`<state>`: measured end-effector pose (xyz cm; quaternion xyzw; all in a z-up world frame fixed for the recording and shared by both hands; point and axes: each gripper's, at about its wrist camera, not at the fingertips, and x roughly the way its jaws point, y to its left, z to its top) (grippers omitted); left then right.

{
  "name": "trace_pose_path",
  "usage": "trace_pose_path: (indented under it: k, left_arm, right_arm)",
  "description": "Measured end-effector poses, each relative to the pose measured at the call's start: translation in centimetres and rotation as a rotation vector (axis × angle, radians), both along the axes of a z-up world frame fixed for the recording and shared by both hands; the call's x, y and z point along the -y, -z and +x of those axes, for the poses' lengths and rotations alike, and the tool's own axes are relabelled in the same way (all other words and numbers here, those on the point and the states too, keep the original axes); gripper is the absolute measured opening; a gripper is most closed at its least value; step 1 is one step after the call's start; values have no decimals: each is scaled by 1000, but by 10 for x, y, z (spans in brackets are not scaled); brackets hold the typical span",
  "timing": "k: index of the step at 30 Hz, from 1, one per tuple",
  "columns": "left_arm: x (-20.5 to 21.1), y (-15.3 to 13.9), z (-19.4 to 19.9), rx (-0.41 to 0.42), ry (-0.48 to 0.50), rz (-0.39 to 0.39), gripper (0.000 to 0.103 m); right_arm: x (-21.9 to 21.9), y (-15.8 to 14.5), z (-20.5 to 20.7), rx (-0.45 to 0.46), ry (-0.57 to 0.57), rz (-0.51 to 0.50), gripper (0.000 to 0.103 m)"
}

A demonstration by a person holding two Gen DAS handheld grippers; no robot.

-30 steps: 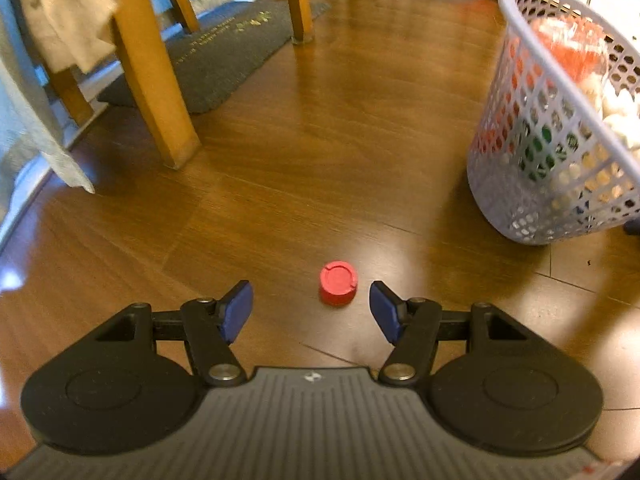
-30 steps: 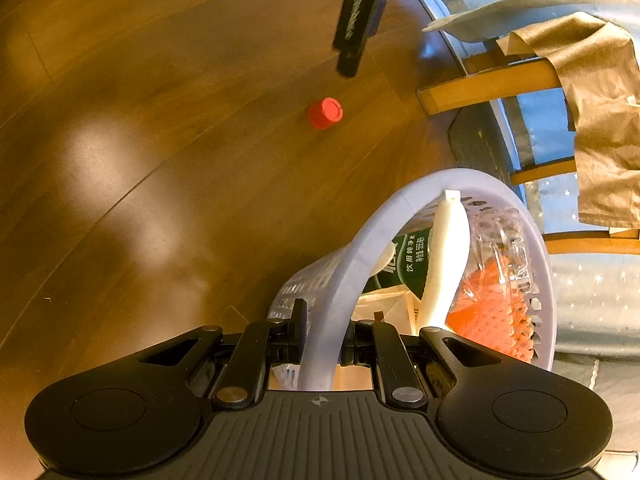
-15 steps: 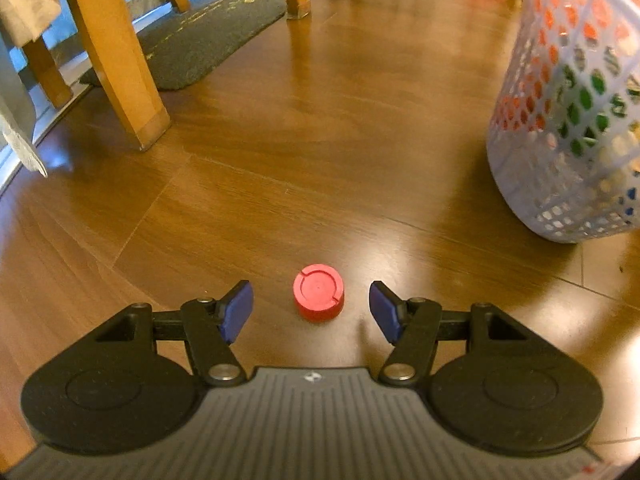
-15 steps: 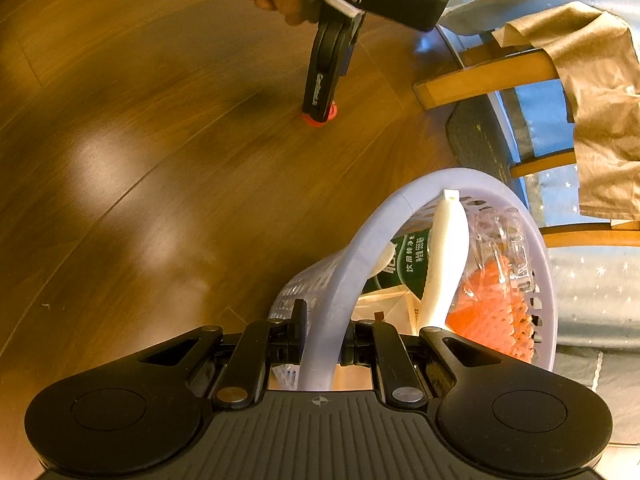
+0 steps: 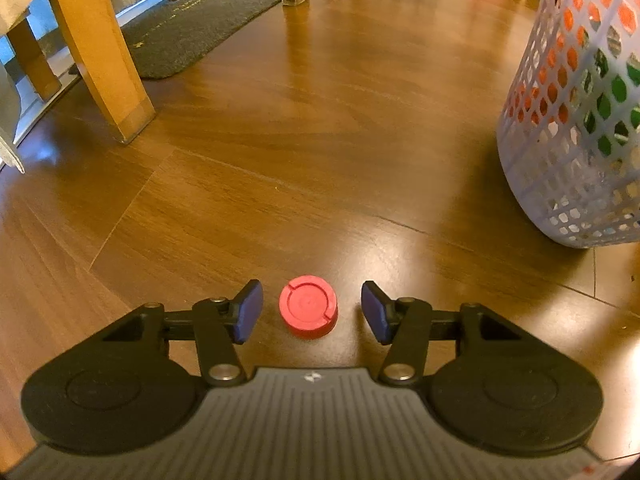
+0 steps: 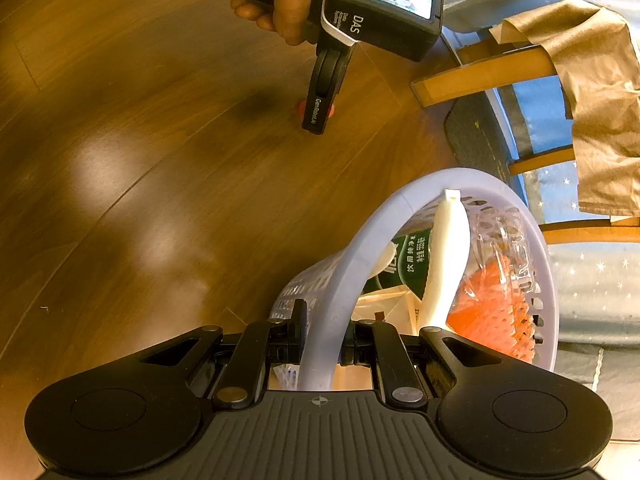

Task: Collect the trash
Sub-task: 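Close the left gripper on the red bottle cap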

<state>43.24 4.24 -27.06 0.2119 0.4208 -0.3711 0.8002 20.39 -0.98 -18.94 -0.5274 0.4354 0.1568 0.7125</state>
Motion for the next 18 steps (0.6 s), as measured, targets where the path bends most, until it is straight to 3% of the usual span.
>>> trace_pose_path:
  k: [8, 18]
  left_arm:
    - [-1, 6, -1, 3, 23, 26, 27]
    - [-9, 1, -4, -1, 37, 26, 27]
  right_arm:
    - [0, -1, 1, 0, 3, 2, 9]
    - [1, -1, 1, 1, 5, 3, 9]
